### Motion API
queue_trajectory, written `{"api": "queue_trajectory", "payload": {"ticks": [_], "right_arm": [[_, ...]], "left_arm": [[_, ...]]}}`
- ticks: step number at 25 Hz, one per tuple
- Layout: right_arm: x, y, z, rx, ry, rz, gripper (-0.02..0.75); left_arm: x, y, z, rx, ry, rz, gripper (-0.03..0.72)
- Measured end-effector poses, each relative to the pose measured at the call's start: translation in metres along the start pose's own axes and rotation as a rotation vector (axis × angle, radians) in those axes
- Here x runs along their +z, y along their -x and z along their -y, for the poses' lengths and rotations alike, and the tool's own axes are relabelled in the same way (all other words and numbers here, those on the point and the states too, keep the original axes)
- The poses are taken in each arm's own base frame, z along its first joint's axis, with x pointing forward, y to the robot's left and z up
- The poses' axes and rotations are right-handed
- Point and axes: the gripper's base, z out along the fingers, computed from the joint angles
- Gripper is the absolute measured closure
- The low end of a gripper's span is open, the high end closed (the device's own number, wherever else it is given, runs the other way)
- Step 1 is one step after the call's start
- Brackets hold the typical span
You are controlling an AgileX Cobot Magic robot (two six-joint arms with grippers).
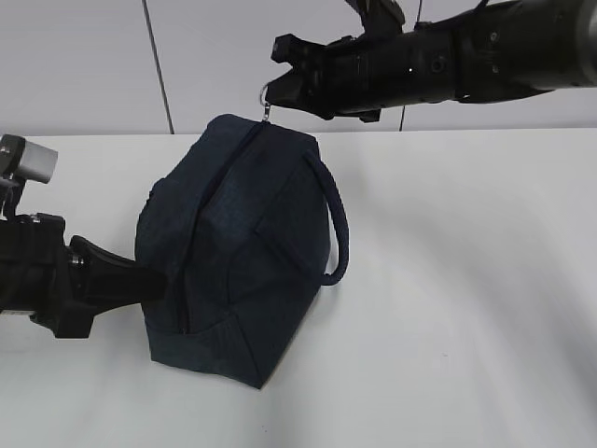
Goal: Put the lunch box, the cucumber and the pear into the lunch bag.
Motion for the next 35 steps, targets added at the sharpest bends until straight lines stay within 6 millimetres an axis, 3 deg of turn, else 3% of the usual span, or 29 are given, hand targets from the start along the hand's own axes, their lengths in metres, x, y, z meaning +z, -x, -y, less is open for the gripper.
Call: {"api": "queue_trajectory", "payload": {"ticks": [6, 9, 12, 17, 19, 21, 22, 24, 26, 29, 35], "right_arm": [[0.034, 0.006, 0.068, 0.272, -0.002, -0.031, 0.738], [0.051, -0.008, 0.102, 0.420, -0.014, -0.076, 0.738], [0.061, -0.024, 0.119, 0.531, -0.031, -0.110, 0.738], [0.062, -0.025, 0.121, 0.557, -0.034, -0.111, 0.736], [0.062, -0.024, 0.121, 0.529, -0.031, -0.110, 0.696], [0.061, -0.023, 0.125, 0.479, -0.032, -0.107, 0.568], [0.060, -0.021, 0.125, 0.463, -0.027, -0.103, 0.461], [0.057, -0.015, 0.127, 0.436, -0.010, -0.103, 0.244], [0.050, -0.004, 0.122, 0.389, 0.011, -0.101, 0.139], [0.034, 0.016, 0.111, 0.286, 0.041, -0.113, 0.130], [-0.008, 0.049, 0.074, 0.077, 0.064, -0.140, 0.160]], "left_arm": [[0.000, 0.000, 0.000, 0.003, -0.001, -0.003, 0.684], [0.000, 0.000, 0.000, 0.003, 0.000, -0.004, 0.683], [0.000, 0.000, 0.000, 0.003, 0.001, -0.004, 0.683], [0.000, 0.000, 0.000, 0.003, 0.003, -0.004, 0.683], [0.000, -0.001, 0.000, 0.005, 0.003, -0.006, 0.680], [0.000, -0.002, 0.000, 0.008, 0.001, -0.012, 0.638], [0.000, -0.002, 0.000, 0.006, 0.001, -0.014, 0.604], [0.000, -0.002, 0.000, -0.015, 0.004, -0.014, 0.484], [0.000, -0.002, -0.001, -0.041, 0.011, -0.015, 0.363], [0.000, -0.002, -0.001, -0.070, 0.013, -0.016, 0.271], [-0.012, 0.000, 0.003, -0.047, 0.087, -0.043, 0.246]]}}
